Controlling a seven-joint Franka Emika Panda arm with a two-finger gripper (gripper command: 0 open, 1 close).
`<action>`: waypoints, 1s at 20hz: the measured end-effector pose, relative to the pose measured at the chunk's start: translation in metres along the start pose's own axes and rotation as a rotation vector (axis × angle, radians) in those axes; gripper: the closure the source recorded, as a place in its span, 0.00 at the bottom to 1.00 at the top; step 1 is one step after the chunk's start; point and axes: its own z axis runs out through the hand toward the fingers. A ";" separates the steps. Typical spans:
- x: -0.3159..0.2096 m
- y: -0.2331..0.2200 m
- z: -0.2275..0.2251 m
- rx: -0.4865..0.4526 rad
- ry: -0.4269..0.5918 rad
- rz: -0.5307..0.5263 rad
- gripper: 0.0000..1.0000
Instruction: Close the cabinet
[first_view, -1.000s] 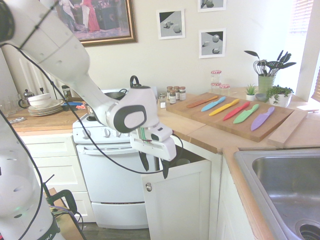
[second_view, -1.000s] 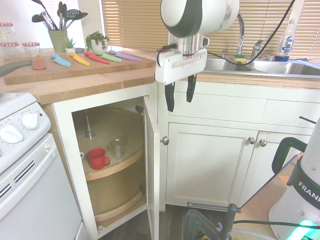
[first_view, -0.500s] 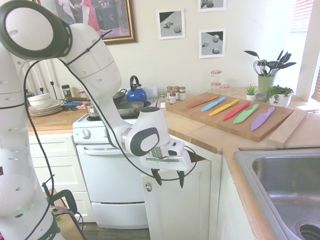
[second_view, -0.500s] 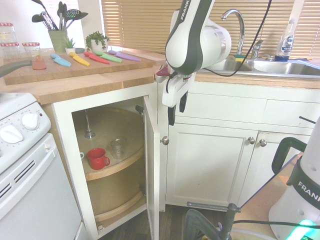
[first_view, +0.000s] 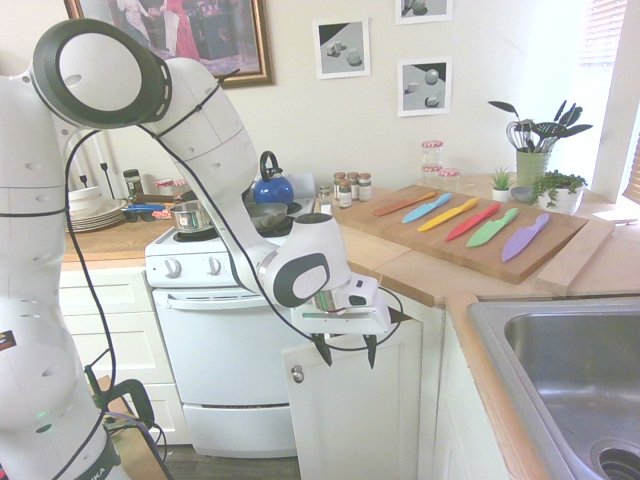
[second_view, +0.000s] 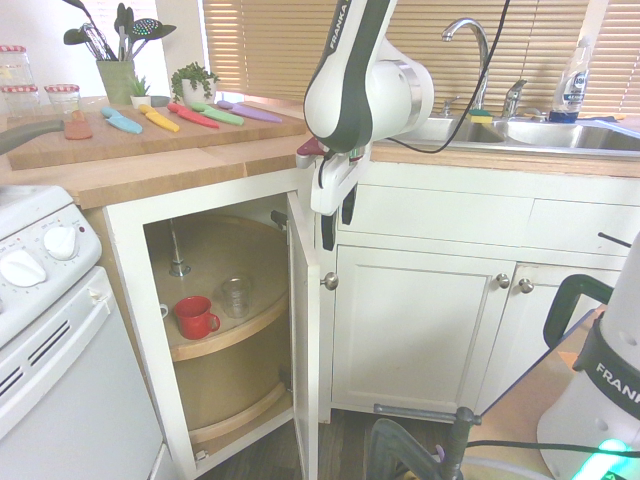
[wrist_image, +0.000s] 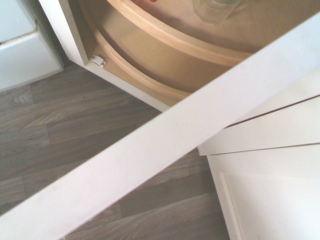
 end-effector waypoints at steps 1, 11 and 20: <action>0.001 0.000 0.000 -0.001 0.001 -0.001 1.00; 0.007 -0.008 -0.002 -0.008 -0.014 -0.021 1.00; 0.004 -0.018 0.002 -0.008 -0.024 -0.041 1.00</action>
